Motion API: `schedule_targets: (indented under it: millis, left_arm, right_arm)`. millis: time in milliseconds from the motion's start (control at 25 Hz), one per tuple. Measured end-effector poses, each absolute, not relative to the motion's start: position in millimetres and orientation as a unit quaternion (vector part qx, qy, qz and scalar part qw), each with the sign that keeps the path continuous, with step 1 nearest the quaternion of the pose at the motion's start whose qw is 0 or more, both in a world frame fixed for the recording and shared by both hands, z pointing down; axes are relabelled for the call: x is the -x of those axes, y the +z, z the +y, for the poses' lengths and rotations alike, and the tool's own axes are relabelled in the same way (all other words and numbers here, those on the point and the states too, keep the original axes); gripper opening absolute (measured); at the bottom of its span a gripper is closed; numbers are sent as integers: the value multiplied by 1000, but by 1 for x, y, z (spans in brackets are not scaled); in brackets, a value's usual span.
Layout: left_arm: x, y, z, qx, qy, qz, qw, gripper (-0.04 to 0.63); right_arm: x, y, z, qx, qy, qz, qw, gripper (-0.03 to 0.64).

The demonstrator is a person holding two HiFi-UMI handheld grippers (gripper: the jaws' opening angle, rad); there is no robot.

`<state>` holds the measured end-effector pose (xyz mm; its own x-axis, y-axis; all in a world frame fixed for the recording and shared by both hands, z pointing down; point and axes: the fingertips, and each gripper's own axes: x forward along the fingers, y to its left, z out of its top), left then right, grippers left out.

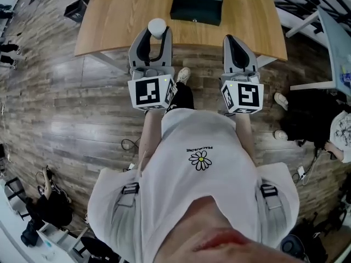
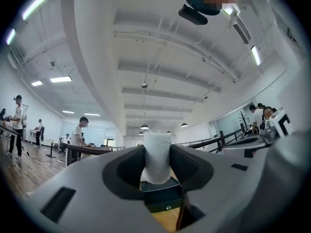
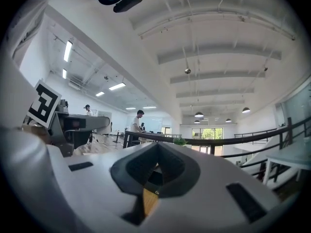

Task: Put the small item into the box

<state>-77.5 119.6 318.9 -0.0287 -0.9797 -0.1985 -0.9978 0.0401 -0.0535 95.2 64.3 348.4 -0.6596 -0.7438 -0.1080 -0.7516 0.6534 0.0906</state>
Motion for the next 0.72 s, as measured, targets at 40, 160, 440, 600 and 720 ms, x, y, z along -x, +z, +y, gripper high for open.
schedule_targets:
  millis: [40,160,440,600,720]
  left_arm:
    - [81,318,106,695,52,712,91,173]
    - [94,323,63,708,56,699,87,173]
    - [125,306,-54,746,71,653,110,173]
    - [145,281,-115,764,70,633,107,173]
    - [163,263,-149,767,70,628,110,173]
  right_arm:
    - [-92,349,52,417,64,906,29,6]
    - [-78,349,15,434,76,898,14,3]
    - [-29,323,-82,457,90,885,24,3]
    - [-3,294,-138,468,83,879,29,3]
    - [12,274,-164,476,91,874,35,3]
